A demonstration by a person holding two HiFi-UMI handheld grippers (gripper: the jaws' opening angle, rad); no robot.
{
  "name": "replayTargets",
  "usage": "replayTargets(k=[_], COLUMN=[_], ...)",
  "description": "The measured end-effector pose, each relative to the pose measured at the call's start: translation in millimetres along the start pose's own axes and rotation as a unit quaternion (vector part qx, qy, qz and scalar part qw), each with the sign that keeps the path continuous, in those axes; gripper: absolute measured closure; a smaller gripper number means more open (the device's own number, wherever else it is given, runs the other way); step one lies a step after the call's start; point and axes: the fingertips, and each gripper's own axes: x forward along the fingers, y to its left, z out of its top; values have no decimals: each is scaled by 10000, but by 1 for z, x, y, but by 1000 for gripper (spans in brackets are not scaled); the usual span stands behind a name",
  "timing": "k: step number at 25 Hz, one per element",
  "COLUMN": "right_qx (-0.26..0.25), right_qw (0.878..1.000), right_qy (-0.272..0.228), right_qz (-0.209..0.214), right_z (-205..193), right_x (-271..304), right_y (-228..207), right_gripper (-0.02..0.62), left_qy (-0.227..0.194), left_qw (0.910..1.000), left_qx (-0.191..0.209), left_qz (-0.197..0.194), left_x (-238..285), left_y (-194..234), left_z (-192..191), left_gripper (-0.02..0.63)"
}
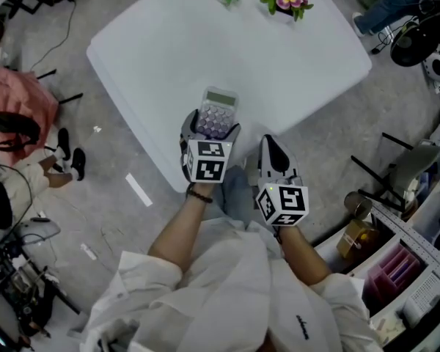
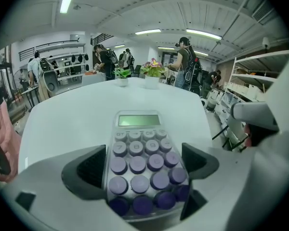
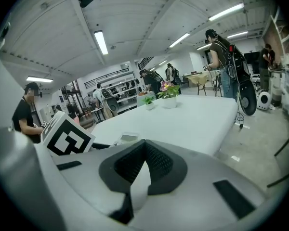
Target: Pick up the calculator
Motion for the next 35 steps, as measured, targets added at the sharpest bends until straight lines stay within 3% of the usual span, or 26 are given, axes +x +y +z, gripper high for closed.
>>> replayTargets(k=[8,16,29,35], right_qx=[41,-10,-294,-846], right_qw=[9996,9973,9848,9758], right_qy=[-190,-668,-1695,-1973], right_qz=[-203,-301,-234,-413], right_z=[13,59,158,189], right_x=[-7,-23,-71,-96], right_y=[-2,6,23,30], right_gripper=[578,577,578,578], left_qy=[-539,-1198,-2399,-2842], left_qw=[9983,9916,9664,9540], left_qx=[155,319,772,875], left_qz=[-134,-357,-508,-381], left_x=[-25,-80,-185,-227], left_y=[1,-10,-12,-3], left_z=[34,89,172,191], left_gripper=[114,114,114,114])
